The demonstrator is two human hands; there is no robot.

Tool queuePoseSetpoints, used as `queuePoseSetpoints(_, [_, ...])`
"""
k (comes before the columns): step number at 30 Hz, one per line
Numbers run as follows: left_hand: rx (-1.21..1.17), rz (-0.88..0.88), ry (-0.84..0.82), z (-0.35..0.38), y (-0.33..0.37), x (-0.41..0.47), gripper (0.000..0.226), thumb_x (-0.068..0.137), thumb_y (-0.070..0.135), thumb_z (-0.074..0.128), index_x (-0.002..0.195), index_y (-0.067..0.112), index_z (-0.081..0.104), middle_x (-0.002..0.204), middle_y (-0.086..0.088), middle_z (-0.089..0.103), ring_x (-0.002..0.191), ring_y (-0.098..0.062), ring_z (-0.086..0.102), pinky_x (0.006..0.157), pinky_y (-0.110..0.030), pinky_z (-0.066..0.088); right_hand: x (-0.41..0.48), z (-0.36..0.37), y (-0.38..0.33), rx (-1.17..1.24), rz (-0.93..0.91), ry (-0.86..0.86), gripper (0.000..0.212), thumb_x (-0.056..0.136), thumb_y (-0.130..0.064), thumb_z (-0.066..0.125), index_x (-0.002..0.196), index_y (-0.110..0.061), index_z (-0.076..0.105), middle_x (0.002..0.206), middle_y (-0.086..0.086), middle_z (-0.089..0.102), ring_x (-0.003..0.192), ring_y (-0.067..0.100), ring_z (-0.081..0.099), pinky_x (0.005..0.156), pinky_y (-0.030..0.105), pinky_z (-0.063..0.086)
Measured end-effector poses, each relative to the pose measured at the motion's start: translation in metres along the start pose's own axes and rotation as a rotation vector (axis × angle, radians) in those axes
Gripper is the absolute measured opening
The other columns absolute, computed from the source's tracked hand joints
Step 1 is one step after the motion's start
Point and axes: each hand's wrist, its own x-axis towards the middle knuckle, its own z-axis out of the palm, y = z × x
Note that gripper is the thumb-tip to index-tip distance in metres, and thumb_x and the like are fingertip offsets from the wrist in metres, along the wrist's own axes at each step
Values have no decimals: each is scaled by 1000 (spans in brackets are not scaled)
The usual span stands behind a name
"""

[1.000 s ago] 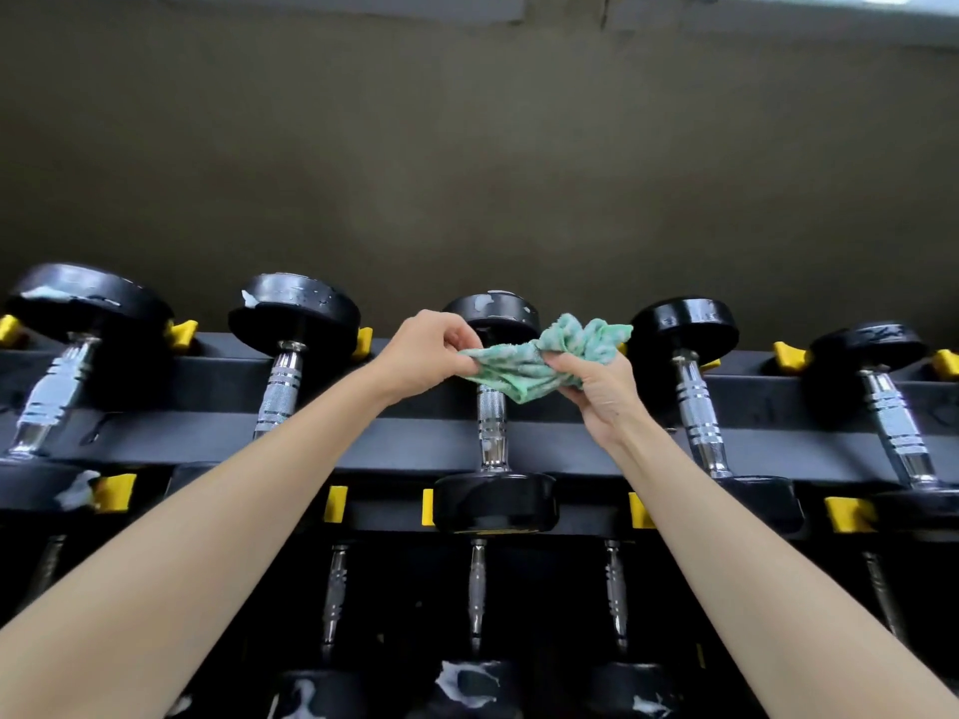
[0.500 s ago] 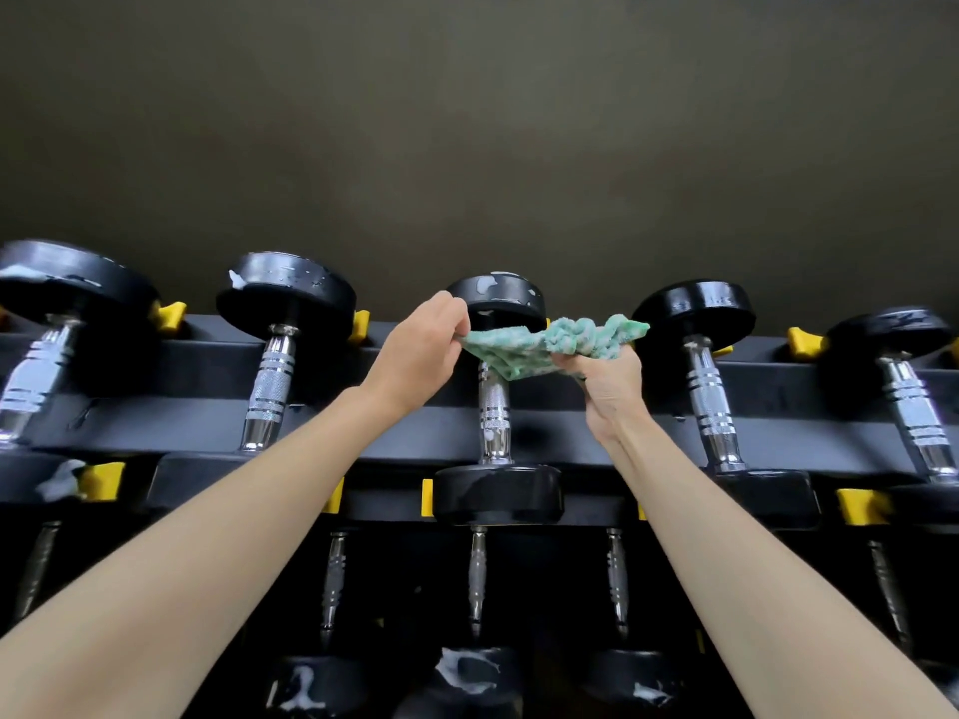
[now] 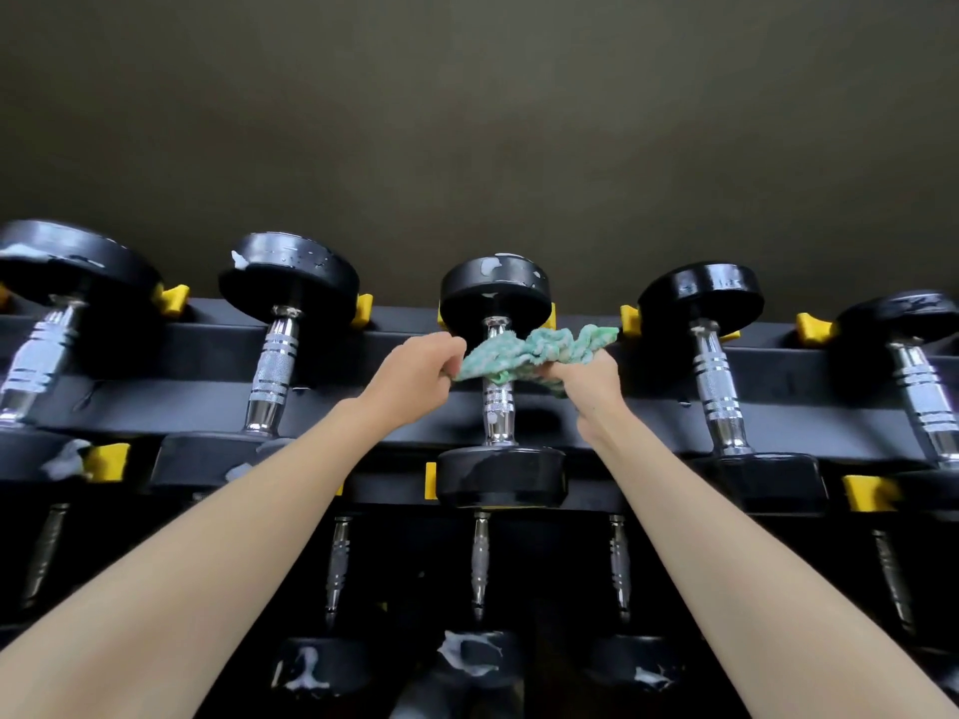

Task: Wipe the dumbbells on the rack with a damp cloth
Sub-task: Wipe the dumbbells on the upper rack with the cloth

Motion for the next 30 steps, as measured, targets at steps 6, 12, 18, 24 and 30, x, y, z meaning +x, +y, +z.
queuePoseSetpoints(6, [-93, -116, -209, -1, 13, -8, 27, 73, -9, 59, 66, 14, 47, 58, 9, 45, 64, -18, 39, 54, -15, 29, -12, -17, 2, -163, 164, -94, 42, 78, 7, 65, 116, 8, 51, 98, 21, 66, 73, 21, 60, 60, 27, 46])
queuePoseSetpoints(12, [-110, -198, -257, 1, 20, -23, 25, 77, -12, 53, 76, 12, 56, 70, -11, 65, 67, -23, 58, 66, -25, 46, -21, -25, 6, -209, 233, -105, 68, 72, 0, 73, 131, 6, 40, 87, 11, 63, 76, 21, 56, 68, 31, 46])
queuePoseSetpoints(18, [-20, -208, -337, -11, 36, -23, 39, 80, -14, 44, 98, 10, 70, 82, -1, 59, 76, -15, 55, 71, -23, 39, -28, -28, 12, -212, 264, -66, 57, 71, 1, 69, 122, 2, 43, 112, 14, 50, 90, 26, 48, 71, 34, 44])
queuePoseSetpoints(24, [10, -213, -504, -22, 55, -25, 44, 81, -15, 38, 109, 2, 68, 117, -10, 65, 107, -21, 58, 80, -18, 38, -33, -29, 13, -232, 345, -60, 33, 76, 7, 58, 106, -4, 49, 75, 9, 40, 54, 15, 29, 49, 24, 34])
queuePoseSetpoints(30, [92, -154, -570, -32, 67, -20, 35, 82, -12, 44, 102, 0, 70, 107, -13, 67, 102, -30, 59, 83, -31, 45, -40, -31, 0, -232, 306, -15, 44, 77, 9, 53, 118, -4, 49, 87, 8, 41, 61, 14, 31, 54, 23, 35])
